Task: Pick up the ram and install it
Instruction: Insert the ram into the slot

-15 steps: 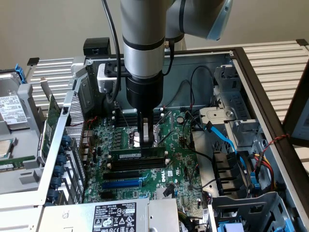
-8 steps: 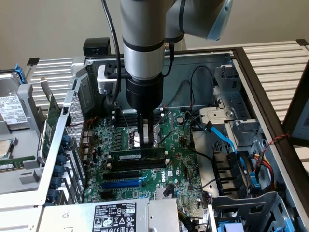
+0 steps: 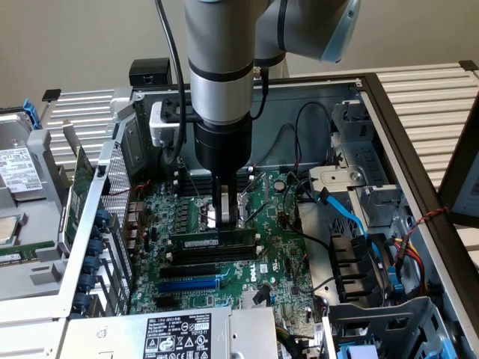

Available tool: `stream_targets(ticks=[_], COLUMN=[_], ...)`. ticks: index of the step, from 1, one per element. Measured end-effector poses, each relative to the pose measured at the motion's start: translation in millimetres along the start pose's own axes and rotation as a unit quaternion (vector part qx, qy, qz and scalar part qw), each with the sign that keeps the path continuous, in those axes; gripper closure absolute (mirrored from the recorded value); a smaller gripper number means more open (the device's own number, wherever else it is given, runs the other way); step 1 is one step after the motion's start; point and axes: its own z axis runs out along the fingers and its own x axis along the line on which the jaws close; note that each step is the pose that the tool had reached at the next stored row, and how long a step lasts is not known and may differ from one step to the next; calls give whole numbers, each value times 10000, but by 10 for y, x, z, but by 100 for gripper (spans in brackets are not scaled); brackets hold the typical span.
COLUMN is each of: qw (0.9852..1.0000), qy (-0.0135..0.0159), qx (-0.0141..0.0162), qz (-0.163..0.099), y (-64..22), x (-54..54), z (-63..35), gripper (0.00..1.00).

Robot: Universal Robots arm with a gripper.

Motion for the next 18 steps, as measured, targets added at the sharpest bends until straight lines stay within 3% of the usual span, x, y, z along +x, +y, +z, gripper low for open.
stream_targets(ticks=[18], qw=[10000], qy=[-3], qx=[58], qz=[25], y=[12], x=[0], z=[34], gripper=[87])
